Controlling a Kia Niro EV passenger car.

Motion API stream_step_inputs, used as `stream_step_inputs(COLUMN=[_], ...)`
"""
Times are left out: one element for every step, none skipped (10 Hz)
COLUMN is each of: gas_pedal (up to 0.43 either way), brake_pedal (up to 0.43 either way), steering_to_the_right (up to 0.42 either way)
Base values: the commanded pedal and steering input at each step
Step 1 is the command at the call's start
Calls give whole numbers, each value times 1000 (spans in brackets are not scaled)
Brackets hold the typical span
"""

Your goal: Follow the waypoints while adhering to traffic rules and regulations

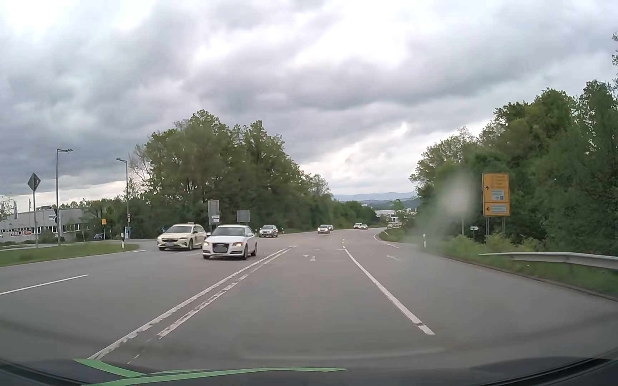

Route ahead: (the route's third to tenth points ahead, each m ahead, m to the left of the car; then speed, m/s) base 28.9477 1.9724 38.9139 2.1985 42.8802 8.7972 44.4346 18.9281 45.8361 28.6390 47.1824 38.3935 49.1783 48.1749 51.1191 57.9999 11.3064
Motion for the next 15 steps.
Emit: stream_step_inputs(gas_pedal=[0,0,0,0,0,0,0,0,0,0,0,0,0,0,0], brake_pedal=[280,287,287,287,287,287,287,287,293,293,293,293,293,293,293], steering_to_the_right=[12,11,9,7,7,7,7,6,6,6,6,5,4,4,3])
